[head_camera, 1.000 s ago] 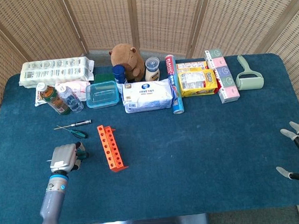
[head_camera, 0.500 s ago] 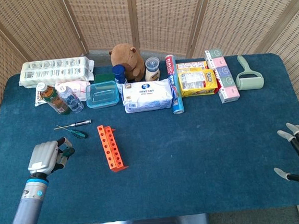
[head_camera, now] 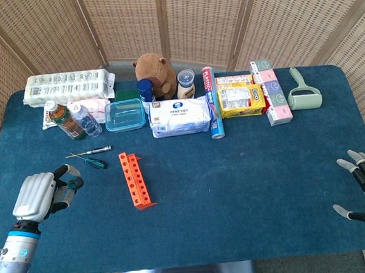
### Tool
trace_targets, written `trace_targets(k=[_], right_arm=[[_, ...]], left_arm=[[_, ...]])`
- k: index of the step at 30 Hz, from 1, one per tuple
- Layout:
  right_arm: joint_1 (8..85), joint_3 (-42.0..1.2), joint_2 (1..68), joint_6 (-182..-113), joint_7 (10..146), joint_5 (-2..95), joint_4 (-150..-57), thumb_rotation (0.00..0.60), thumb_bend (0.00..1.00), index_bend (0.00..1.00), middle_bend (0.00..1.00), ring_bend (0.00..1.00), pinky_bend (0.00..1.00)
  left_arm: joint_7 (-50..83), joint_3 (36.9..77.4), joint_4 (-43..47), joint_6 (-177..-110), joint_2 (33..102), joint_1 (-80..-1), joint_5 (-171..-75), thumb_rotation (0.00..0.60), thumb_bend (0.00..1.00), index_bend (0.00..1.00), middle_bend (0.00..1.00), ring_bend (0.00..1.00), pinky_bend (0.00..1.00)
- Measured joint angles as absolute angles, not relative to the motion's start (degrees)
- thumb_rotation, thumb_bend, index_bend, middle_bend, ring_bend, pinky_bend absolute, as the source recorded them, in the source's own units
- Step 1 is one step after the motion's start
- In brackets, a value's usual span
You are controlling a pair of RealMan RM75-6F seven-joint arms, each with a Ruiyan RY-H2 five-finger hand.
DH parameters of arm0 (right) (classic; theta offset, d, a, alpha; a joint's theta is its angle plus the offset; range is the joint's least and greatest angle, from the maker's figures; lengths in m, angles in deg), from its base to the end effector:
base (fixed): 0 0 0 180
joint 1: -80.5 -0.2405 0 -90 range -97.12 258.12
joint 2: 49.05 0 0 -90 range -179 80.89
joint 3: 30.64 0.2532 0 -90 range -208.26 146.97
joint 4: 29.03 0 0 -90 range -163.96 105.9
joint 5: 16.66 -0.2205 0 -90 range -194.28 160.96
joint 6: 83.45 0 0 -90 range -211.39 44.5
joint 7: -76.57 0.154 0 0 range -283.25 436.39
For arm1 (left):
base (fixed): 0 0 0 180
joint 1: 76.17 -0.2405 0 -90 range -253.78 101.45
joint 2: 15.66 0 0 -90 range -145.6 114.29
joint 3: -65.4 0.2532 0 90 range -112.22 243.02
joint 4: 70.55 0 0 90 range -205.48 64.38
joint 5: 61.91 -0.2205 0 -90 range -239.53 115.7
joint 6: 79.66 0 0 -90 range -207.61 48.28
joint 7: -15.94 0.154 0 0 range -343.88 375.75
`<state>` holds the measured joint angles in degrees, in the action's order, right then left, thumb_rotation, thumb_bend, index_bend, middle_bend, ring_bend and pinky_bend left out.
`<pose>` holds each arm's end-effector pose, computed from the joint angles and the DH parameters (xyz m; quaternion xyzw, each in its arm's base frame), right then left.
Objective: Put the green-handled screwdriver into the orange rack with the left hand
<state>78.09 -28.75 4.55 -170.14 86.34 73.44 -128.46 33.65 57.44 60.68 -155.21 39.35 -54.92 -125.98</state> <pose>-0.2975 -0.1738 0.1904 0.5842 -0.4142 0.4244 0.5541 -0.1563 0.2386 0.1383 -0.5975 -0.4887 -0.4202 0.4771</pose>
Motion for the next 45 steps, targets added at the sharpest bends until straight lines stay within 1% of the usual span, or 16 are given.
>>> trace_targets(k=[7, 13, 20, 26, 29, 33, 45], right_arm=[[78.03, -28.74, 4.53, -170.0, 86.26, 73.38, -128.5, 0.6, 0.02, 0.16, 0.06, 0.05, 0.0], [78.07, -28.76, 4.56, -170.0, 86.05, 73.27, -128.49, 0.6, 0.02, 0.16, 0.06, 0.05, 0.0], [77.96, -28.7, 4.59, -169.8, 86.04, 73.13, -128.52, 0.6, 0.02, 0.16, 0.06, 0.05, 0.0], [77.99, -28.75, 4.58, -169.82, 85.9, 73.18, -128.62, 0.6, 0.02, 0.16, 0.06, 0.05, 0.0], [78.03, -28.7, 4.5, -169.84, 86.13, 72.99, -128.58, 0.6, 0.02, 0.16, 0.06, 0.05, 0.0], [78.08, -28.54, 4.29, -169.91, 86.77, 72.65, -128.44, 0.6, 0.02, 0.16, 0.06, 0.05, 0.0], [78.04, -28.46, 4.05, -169.79, 87.43, 72.49, -128.28, 0.6, 0.02, 0.16, 0.06, 0.05, 0.0]], left_arm=[[18.39, 57.81, 58.84, -154.53, 38.5, -56.68, -136.02, 0.6, 0.45, 0.52, 0.96, 0.94, 0.94], [-0.41, 58.68, 54.77, -153.25, 38.06, -57.12, -145.66, 0.6, 0.45, 0.52, 0.96, 0.94, 0.94], [-23.42, 61.13, 48.88, -152.34, 35.98, -56.56, -157.7, 0.6, 0.45, 0.52, 0.96, 0.94, 0.94], [-36.19, 63.95, 43.41, -152.38, 35.9, -54.89, -165.68, 0.6, 0.45, 0.52, 0.96, 0.94, 0.94], [-38.88, 65.42, 42.22, -151.95, 36.94, -53.67, -167.25, 0.6, 0.45, 0.52, 0.96, 0.94, 0.94], [-40.12, 66.09, 41.49, -151.58, 37.83, -52.64, -167.37, 0.6, 0.45, 0.52, 0.96, 0.94, 0.94], [-40.46, 65.65, 39.72, -152.42, 40.25, -50.98, -165.9, 0.6, 0.45, 0.52, 0.96, 0.94, 0.94]])
